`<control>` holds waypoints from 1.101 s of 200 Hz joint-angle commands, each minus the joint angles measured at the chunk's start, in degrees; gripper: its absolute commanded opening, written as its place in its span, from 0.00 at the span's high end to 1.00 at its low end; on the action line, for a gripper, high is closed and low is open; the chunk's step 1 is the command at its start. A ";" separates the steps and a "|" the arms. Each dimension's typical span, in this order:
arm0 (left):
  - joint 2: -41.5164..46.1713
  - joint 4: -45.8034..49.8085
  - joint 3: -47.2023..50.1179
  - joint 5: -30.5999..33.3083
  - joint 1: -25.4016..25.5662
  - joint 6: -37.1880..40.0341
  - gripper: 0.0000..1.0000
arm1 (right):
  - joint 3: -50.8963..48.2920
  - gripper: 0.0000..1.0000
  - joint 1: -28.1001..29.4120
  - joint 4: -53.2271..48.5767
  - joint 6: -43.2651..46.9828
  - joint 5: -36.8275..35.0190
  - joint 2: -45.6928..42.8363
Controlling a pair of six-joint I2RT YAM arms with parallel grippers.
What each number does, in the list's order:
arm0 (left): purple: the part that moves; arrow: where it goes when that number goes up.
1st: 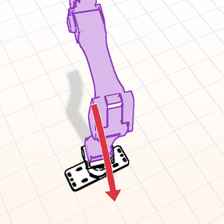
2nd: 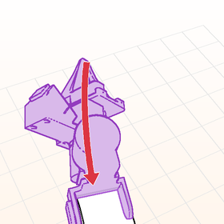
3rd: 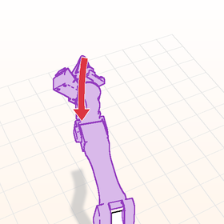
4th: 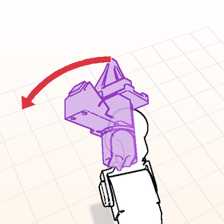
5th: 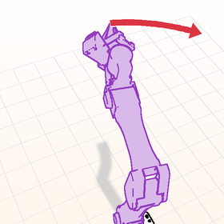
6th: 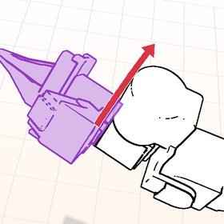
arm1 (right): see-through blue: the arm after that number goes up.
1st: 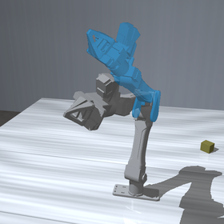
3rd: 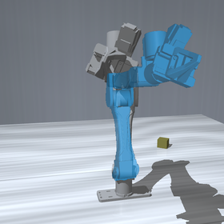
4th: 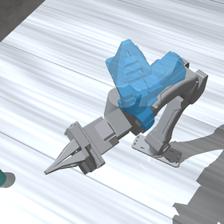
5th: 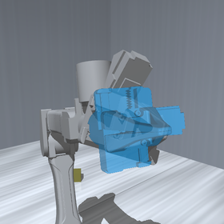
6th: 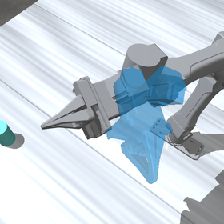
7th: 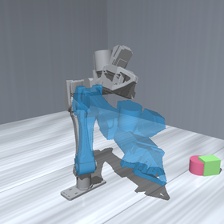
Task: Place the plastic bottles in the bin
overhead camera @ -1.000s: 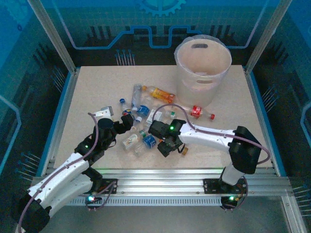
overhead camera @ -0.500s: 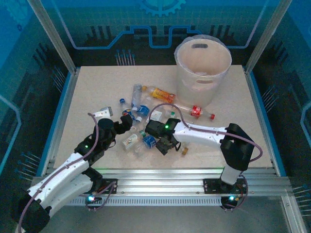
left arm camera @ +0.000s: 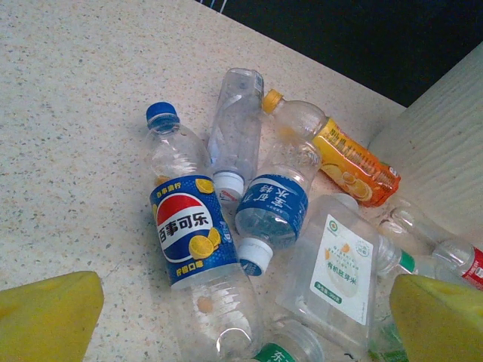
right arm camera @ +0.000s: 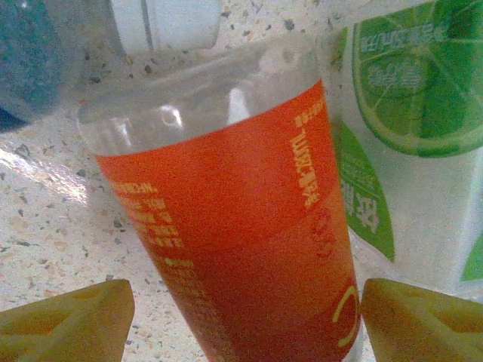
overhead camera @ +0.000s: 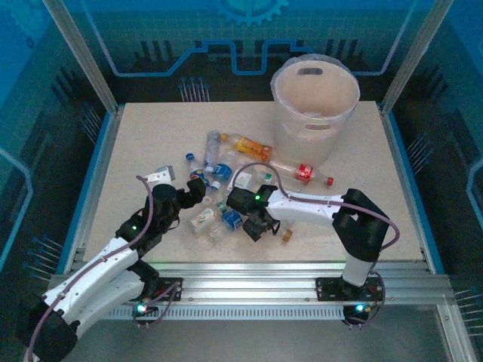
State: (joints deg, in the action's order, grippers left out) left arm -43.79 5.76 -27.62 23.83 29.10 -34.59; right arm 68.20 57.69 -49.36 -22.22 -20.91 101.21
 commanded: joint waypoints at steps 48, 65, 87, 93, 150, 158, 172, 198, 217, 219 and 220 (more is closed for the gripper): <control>0.61 0.77 1.45 1.04 -0.60 -0.13 0.01 | -2.37 0.19 -0.69 1.53 -0.10 2.40 1.62; 0.64 0.80 1.53 0.82 -0.72 -0.17 0.01 | -2.77 0.19 -0.75 1.98 -0.05 2.79 2.18; 0.73 0.85 1.59 0.61 -0.85 -0.17 0.01 | -3.12 0.19 -0.83 2.42 0.01 3.12 3.11; 0.78 0.85 1.62 0.60 -0.90 -0.22 0.01 | -3.23 0.20 -0.84 2.59 0.04 3.23 3.39; 1.08 1.09 1.64 0.58 -1.03 -0.31 0.01 | -3.14 0.33 -0.83 2.49 0.24 3.59 3.19; 1.09 0.93 1.65 0.59 -1.15 -0.39 0.01 | -3.10 0.37 -0.84 2.11 0.31 3.26 2.58; 1.08 0.86 1.66 0.51 -1.31 -0.33 0.01 | -2.74 0.46 -0.87 1.03 0.29 2.61 1.36; 1.15 0.87 1.51 0.35 -1.33 -0.31 0.01 | -1.09 0.59 -0.74 -2.17 0.07 0.69 -2.15; 1.21 0.84 1.40 0.29 -1.36 -0.31 0.01 | 1.11 0.66 -0.85 -5.08 -0.10 -1.32 -5.10; 1.20 0.88 1.42 0.26 -1.38 -0.30 0.01 | 1.26 0.66 -0.84 -5.32 -0.10 -1.46 -5.34; 1.18 0.85 1.42 0.30 -1.35 -0.30 0.01 | 1.61 0.67 -0.83 -5.62 -0.06 -1.74 -5.61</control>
State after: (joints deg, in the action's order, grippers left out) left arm -43.42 6.22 -26.79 23.79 28.23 -34.59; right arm 66.02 57.41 -49.63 -21.98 -19.25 100.79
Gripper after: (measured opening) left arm 0.990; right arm 0.494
